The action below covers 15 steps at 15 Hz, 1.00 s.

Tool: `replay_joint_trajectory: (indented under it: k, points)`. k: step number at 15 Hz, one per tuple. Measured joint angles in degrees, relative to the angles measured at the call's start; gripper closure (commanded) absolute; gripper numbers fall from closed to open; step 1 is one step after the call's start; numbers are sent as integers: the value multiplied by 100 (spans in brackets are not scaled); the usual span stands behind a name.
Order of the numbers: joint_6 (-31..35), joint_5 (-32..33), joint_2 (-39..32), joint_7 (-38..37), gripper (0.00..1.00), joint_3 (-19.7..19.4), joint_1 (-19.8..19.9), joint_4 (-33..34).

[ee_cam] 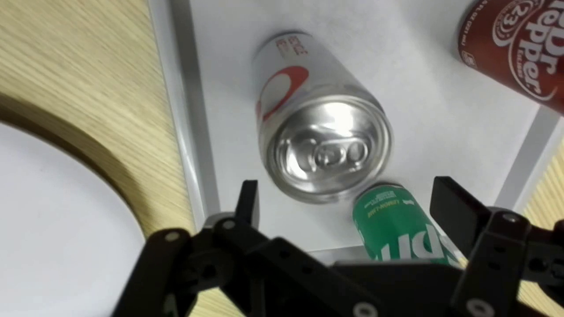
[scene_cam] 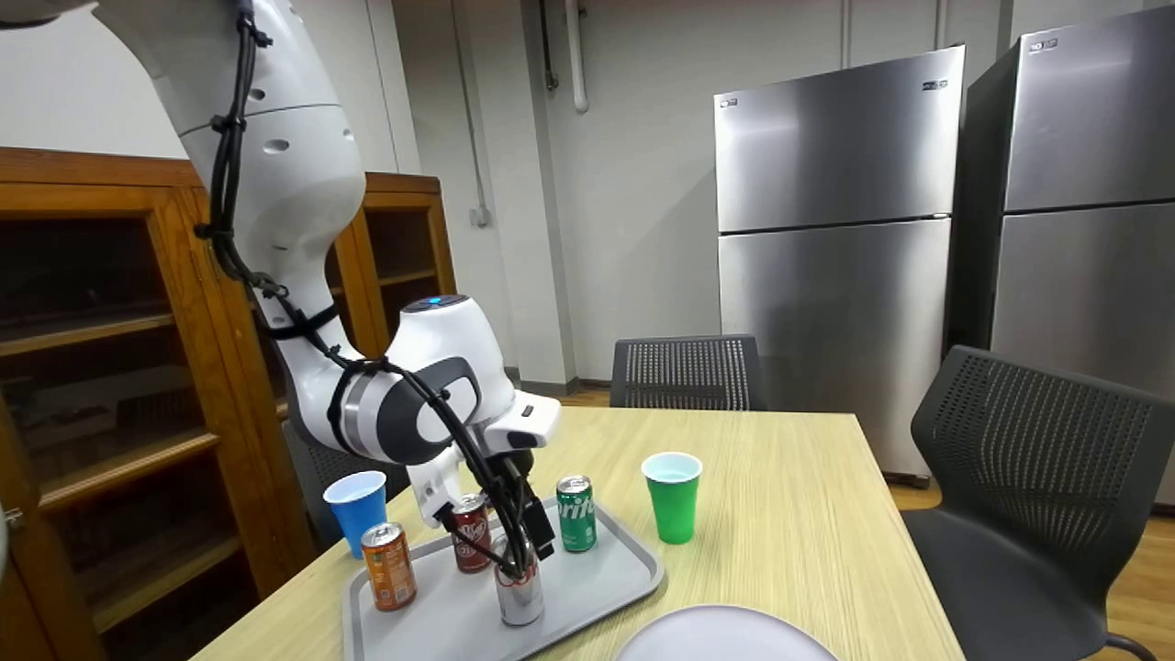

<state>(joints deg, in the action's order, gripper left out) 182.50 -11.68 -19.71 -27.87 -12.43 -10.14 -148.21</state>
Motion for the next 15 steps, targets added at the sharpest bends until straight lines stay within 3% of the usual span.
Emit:
replay_joint_trajectory:
  k: [6,11,15]
  points:
    - [-1,-1,887,322,0,351,456,-175]
    - [-13,-19,1673,584,0,916,934,-463]
    - [-71,-362,2224,983,0,1091,874,-678]
